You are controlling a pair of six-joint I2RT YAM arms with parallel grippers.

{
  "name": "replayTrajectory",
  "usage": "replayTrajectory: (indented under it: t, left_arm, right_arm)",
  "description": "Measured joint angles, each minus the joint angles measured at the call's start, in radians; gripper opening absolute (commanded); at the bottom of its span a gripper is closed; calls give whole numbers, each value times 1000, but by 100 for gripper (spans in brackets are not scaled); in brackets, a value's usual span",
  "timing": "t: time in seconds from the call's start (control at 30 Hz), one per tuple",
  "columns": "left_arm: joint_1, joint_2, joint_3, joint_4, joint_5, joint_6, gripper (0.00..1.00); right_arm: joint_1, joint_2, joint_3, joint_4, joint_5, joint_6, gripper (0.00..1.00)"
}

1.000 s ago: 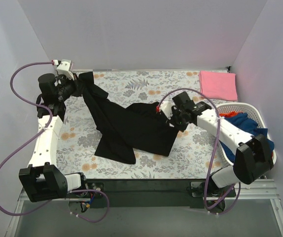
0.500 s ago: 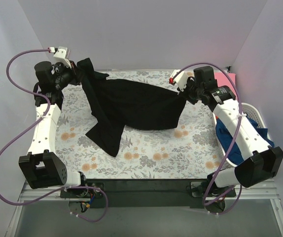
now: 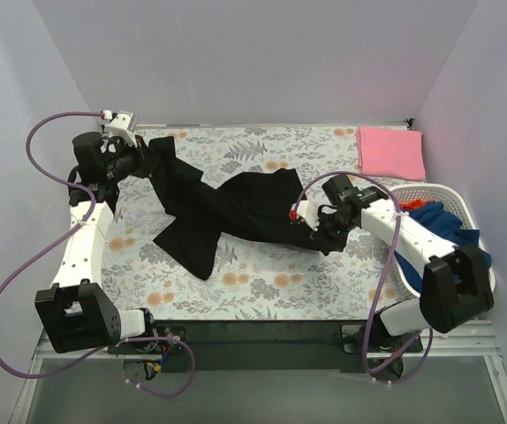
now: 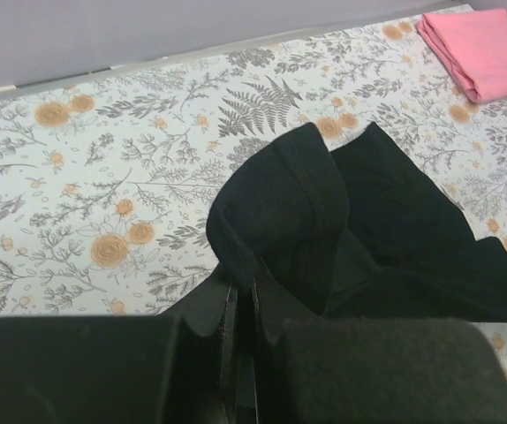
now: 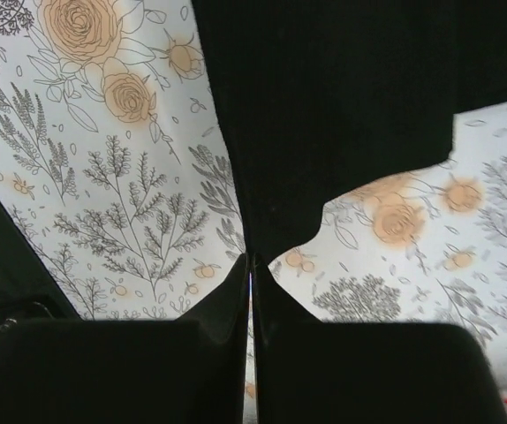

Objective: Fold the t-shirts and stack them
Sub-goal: Flatten the tshirt out

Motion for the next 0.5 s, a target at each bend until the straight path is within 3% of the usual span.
replayTrajectory:
  t: [0.23, 0.27, 0.37, 0.47, 0.5]
  left_arm:
    - [0, 2, -16, -17, 40, -8, 0]
    - [0, 3, -17, -19, 45, -8, 0]
    - [0, 12, -17, -19, 55, -8, 0]
    - [0, 18, -18, -20, 59, -8, 0]
    - [0, 18, -18, -20, 61, -8, 0]
  right_arm:
    - [0, 206, 1, 27, -58, 10, 4]
    - [0, 217, 1, 31, -61, 11, 16]
    - [0, 232, 1, 33, -74, 16, 41]
    - [0, 232, 1, 37, -79, 17, 59]
    - [2, 232, 1, 39, -79, 19, 60]
